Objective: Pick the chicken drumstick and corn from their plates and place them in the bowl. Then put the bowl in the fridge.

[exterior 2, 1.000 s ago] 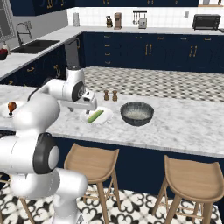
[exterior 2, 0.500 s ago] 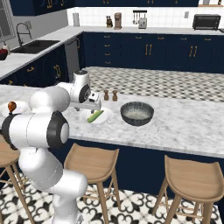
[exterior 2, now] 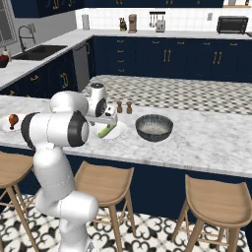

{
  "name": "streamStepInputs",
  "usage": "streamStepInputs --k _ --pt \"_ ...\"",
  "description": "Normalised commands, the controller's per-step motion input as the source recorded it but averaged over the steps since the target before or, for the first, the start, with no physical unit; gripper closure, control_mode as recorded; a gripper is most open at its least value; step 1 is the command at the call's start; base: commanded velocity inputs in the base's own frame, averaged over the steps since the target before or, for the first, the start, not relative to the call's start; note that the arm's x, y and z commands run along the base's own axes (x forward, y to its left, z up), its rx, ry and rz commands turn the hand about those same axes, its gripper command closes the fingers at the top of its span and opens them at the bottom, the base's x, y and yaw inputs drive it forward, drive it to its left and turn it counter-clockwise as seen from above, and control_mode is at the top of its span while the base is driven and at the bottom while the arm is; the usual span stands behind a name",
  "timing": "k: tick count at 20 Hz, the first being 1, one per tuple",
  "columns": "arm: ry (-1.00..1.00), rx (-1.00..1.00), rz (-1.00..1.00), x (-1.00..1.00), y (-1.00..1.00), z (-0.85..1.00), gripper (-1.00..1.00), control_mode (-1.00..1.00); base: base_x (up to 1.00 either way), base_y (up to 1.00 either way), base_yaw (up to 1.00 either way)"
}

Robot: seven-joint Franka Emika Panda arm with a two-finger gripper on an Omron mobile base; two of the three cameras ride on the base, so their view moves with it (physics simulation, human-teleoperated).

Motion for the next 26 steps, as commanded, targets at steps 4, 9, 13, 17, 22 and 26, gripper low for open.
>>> streamStepInputs --k 4,9,13,17,22,26 --pt "0.0 0.0 0.0 0.54 0.0 -0.34 -1.0 -1.0 0.0 0.0 0.0" --pt "0.0 0.0 0.0 0.28 0.0 -0.34 -1.0 -1.0 0.0 0.0 0.0" --pt "0.0 0.0 0.0 0.1 0.0 -0.33 -1.0 -1.0 0.0 0.0 0.0" --pt "0.0 0.0 0.0 0.08 0.0 -0.39 -1.0 -1.0 0.0 0.0 0.0" --pt "-0.01 0.0 0.0 0.2 0.0 -0.43 1.0 -1.0 0.0 0.0 0.0" --pt "-0.01 0.0 0.0 0.24 0.0 -0.36 1.0 -1.0 0.0 0.0 0.0"
